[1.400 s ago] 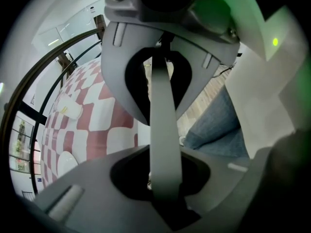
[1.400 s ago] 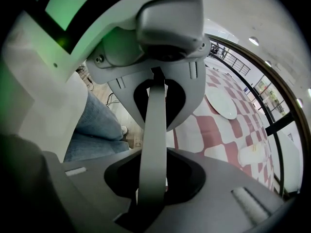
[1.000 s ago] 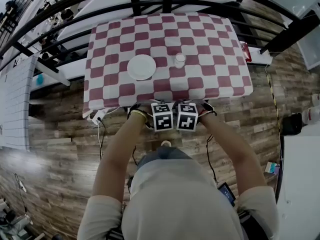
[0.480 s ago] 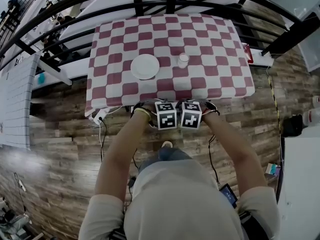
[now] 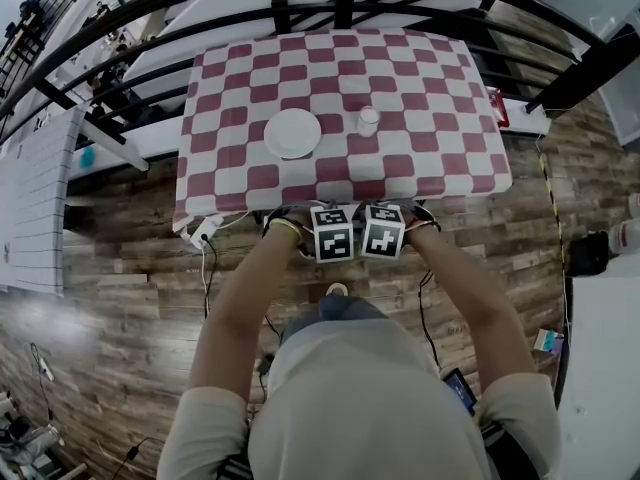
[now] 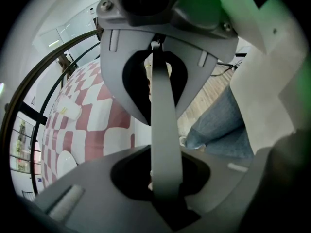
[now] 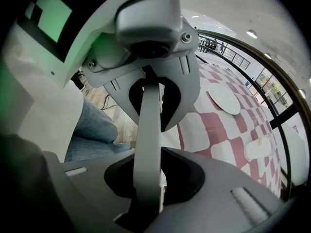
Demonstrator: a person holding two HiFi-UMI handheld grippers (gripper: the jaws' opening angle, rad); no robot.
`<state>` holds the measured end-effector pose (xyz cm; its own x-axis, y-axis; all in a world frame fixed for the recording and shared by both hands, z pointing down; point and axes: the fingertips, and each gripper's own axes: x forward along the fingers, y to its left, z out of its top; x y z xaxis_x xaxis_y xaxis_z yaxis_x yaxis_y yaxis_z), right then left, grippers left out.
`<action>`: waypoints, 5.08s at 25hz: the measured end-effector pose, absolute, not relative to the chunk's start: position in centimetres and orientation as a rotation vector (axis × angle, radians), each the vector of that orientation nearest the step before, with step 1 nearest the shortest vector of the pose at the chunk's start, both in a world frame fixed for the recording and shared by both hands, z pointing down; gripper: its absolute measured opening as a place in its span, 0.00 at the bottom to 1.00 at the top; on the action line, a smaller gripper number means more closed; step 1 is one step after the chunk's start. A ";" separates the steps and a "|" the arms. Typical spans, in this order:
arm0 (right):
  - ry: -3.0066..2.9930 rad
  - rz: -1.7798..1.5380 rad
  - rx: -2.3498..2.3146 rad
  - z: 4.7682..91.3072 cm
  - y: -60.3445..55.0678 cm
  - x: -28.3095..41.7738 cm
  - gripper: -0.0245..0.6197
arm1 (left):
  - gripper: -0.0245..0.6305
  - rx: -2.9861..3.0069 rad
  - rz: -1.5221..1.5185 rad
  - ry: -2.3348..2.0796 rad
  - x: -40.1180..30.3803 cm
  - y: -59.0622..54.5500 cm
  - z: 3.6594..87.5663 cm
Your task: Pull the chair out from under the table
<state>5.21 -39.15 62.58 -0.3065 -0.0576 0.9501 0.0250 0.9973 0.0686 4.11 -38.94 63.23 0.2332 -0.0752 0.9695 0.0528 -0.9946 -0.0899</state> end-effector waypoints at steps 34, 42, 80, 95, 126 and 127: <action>-1.877 0.007 -0.055 62.1 -34.4 4.7 0.15 | 0.15 -2.433 -1.899 0.037 3.7 -34.4 63.0; -1.885 0.030 -0.052 62.1 -32.8 4.3 0.16 | 0.15 -2.438 -1.900 0.026 3.2 -32.9 63.0; -1.874 0.060 -0.065 62.1 -25.9 3.5 0.16 | 0.15 -2.426 -1.893 -0.008 2.4 -26.1 63.0; -1.874 0.066 -0.036 62.1 -23.6 3.2 0.17 | 0.15 -2.393 -1.882 -0.030 2.2 -23.9 63.0; -1.882 0.098 -0.071 61.7 -19.4 2.5 0.17 | 0.16 -2.417 -1.872 0.035 1.6 -21.0 65.2; -1.881 0.099 -0.070 61.7 -19.2 2.5 0.17 | 0.15 -2.424 -1.872 0.022 1.6 -20.6 64.8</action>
<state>2.48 -19.17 61.74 -0.3071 0.0985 0.9466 -0.0013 0.9946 -0.1039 1.58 -20.57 64.82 0.2538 -0.0594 0.9654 0.0371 -0.9968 -0.0711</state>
